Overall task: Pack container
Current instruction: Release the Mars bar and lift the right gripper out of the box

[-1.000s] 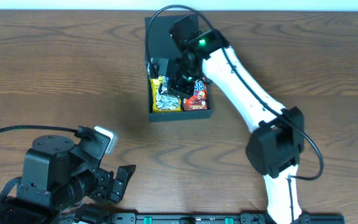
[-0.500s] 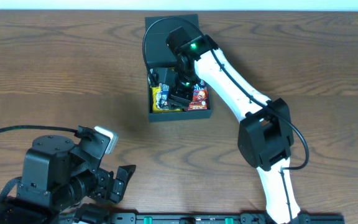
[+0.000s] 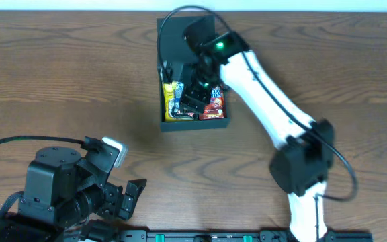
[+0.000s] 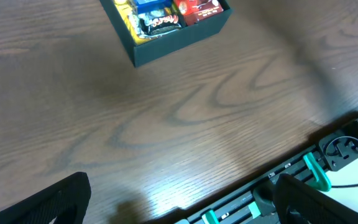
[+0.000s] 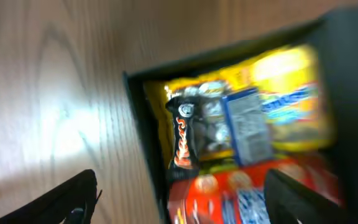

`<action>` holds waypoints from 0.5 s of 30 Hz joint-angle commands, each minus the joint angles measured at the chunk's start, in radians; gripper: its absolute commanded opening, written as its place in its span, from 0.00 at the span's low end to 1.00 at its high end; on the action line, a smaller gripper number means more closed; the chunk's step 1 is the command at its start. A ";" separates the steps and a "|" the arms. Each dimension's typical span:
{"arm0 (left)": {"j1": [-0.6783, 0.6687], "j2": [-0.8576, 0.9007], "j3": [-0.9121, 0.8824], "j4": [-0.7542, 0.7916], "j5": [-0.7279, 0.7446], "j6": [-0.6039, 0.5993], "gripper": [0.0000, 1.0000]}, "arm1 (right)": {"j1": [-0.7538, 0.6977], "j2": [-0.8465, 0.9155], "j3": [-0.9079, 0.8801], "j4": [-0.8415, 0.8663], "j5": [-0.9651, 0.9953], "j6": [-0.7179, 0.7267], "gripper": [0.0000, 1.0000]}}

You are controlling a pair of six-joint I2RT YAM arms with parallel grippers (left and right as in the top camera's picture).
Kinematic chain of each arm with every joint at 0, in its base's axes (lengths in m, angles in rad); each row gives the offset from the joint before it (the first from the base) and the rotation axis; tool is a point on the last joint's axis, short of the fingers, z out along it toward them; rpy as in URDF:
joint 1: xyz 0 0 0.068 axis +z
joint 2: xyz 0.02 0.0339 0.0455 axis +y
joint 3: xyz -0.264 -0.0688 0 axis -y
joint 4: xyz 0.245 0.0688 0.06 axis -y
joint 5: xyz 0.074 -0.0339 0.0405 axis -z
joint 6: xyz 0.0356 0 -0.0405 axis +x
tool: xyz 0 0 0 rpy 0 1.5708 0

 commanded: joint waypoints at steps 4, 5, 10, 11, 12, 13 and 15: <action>0.002 -0.003 0.001 -0.002 0.003 0.018 0.95 | -0.002 -0.220 0.039 0.000 -0.004 0.109 0.95; 0.002 -0.003 0.001 -0.002 0.003 0.018 0.95 | -0.008 -0.245 0.039 0.000 -0.003 0.134 0.99; 0.002 -0.003 0.001 -0.002 0.003 0.018 0.95 | -0.050 -0.334 0.039 0.013 0.102 0.374 0.99; 0.002 -0.003 0.001 -0.002 0.003 0.018 0.95 | -0.061 -0.346 0.039 0.014 0.121 0.424 0.99; 0.002 -0.003 0.001 -0.002 0.003 0.018 0.95 | -0.077 -0.361 0.039 0.014 0.131 0.481 0.99; 0.002 -0.003 0.001 -0.002 0.003 0.018 0.95 | -0.090 -0.372 0.039 0.014 0.130 0.519 0.99; 0.002 -0.003 0.001 -0.002 0.003 0.018 0.95 | -0.118 -0.397 0.039 0.015 0.130 0.610 0.99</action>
